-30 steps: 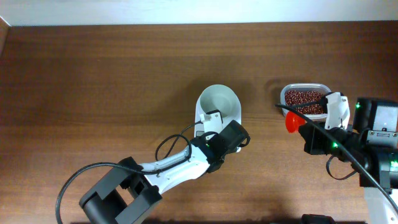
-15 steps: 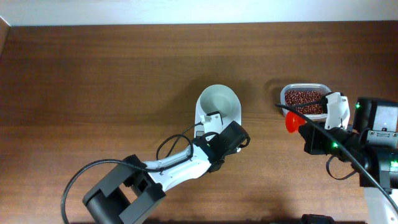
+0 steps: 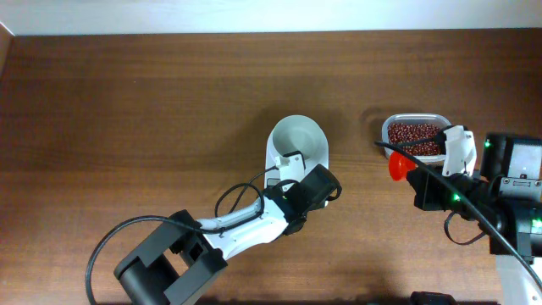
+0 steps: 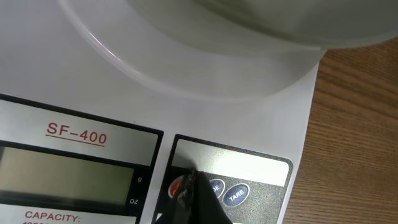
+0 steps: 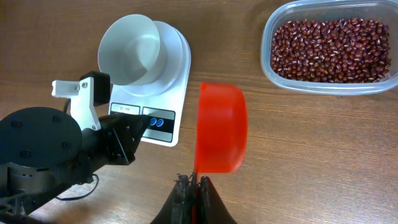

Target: Scoop and weigh 50g on scale

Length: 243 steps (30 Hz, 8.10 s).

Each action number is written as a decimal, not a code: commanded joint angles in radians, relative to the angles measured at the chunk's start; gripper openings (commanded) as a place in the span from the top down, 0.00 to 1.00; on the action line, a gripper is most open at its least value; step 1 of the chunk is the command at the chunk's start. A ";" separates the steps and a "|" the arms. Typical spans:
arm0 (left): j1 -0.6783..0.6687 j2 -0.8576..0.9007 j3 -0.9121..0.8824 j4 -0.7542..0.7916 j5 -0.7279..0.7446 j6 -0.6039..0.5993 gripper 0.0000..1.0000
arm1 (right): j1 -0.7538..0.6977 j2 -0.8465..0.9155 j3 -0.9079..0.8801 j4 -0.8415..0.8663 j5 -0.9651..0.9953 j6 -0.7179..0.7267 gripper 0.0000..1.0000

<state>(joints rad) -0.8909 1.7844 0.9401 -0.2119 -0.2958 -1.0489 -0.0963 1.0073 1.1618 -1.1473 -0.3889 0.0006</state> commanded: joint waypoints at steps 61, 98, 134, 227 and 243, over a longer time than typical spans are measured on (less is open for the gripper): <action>-0.003 0.034 -0.007 -0.014 -0.018 -0.035 1.00 | 0.004 0.001 0.000 0.000 0.008 0.007 0.96; 0.183 -0.793 0.013 -0.553 -0.087 0.753 0.01 | 0.005 0.054 0.000 0.230 -0.003 0.090 0.96; 0.709 -0.767 0.194 -0.882 0.682 1.704 0.01 | 0.004 0.018 0.000 0.076 -0.143 0.244 0.96; 0.793 -0.671 0.256 -0.952 0.824 1.857 0.01 | 0.004 0.018 0.000 0.069 -0.092 0.156 0.96; 0.793 -0.671 0.256 -0.952 0.830 1.857 0.01 | 0.004 0.018 0.000 0.069 -0.092 0.157 0.96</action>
<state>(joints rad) -0.1032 1.1126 1.1748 -1.1664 0.5171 0.8181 -0.0963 1.0321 1.1610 -1.0779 -0.4938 0.1715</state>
